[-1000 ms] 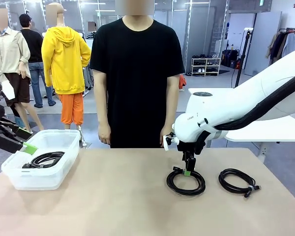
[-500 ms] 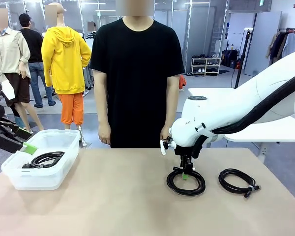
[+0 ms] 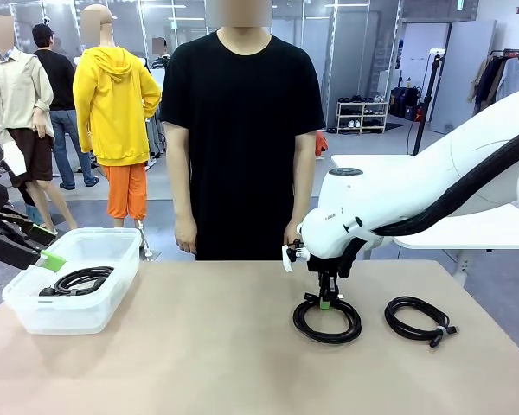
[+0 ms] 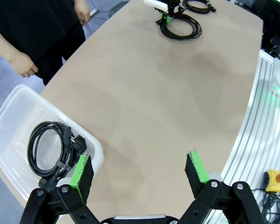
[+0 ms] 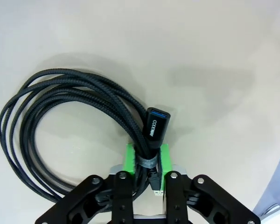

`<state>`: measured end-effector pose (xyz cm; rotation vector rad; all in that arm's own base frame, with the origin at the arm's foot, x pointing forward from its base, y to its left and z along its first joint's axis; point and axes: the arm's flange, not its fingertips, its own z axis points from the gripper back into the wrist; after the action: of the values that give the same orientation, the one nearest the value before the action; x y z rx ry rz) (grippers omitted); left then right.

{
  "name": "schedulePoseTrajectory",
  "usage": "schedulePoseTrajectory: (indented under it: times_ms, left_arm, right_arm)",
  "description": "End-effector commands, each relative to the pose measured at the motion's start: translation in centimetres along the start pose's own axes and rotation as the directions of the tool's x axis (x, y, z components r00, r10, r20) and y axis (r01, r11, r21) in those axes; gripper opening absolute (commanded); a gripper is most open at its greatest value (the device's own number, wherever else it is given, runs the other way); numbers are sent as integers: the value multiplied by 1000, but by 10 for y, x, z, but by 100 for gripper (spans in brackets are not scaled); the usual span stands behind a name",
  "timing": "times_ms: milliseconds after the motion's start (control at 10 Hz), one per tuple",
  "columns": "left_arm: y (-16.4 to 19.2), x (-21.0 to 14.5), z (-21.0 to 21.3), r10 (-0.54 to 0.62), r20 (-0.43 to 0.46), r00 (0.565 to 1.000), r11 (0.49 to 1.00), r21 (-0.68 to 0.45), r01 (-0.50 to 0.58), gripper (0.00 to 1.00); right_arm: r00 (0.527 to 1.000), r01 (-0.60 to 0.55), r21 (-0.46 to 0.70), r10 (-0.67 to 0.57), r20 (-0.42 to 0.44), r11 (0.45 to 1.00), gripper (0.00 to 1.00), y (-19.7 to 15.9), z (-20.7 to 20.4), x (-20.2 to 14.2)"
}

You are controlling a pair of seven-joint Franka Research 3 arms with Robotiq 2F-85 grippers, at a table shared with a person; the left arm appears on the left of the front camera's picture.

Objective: Organize and store the cables.
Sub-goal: Place the USB Extension Cable into the Organizing box.

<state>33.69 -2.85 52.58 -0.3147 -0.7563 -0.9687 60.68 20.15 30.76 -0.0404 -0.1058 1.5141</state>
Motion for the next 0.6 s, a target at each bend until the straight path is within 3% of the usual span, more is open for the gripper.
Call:
schedulePoseTrajectory:
  times_ms: [0, 500]
  left_arm:
    - [-2, 0, 1, 10, -19, 1000, 1000, -1, -10, 100]
    - [-2, 0, 1, 10, -19, 1000, 1000, -1, -10, 100]
  right_arm:
    - [999, 34, -18, -34, -11, 999, 0, -6, 18, 2]
    - [999, 39, -44, -41, -28, 998, 0, -3, 88, 26]
